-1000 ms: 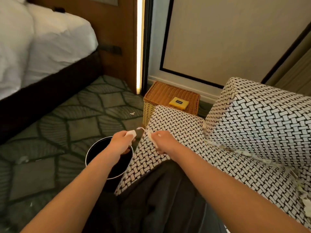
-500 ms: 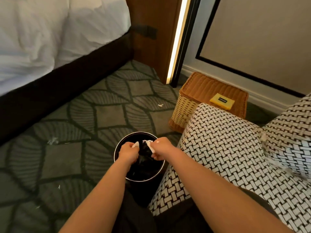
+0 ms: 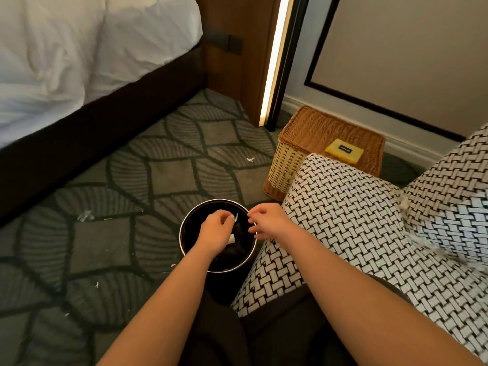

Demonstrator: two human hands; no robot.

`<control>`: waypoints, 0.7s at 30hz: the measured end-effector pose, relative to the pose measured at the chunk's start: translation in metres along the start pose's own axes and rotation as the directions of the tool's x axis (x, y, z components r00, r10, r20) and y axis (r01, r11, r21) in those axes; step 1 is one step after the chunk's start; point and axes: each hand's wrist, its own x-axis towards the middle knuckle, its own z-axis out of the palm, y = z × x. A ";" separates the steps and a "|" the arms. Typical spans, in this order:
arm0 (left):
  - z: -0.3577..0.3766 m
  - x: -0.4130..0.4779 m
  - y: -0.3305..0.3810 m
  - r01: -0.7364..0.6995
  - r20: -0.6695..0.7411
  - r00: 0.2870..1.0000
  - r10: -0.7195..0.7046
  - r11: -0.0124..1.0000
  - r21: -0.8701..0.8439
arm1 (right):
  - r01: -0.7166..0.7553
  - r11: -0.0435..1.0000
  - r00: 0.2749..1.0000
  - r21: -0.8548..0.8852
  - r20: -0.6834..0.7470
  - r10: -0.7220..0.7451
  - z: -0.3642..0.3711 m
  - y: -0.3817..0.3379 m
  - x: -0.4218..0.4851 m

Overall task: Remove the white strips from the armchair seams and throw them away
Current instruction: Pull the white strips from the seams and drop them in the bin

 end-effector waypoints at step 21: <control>0.082 -0.127 0.149 -0.294 0.503 0.825 0.257 0.956 -0.007 | 0.074 0.996 0.858 -0.042 -0.506 -0.085 -0.172 0.116 -0.116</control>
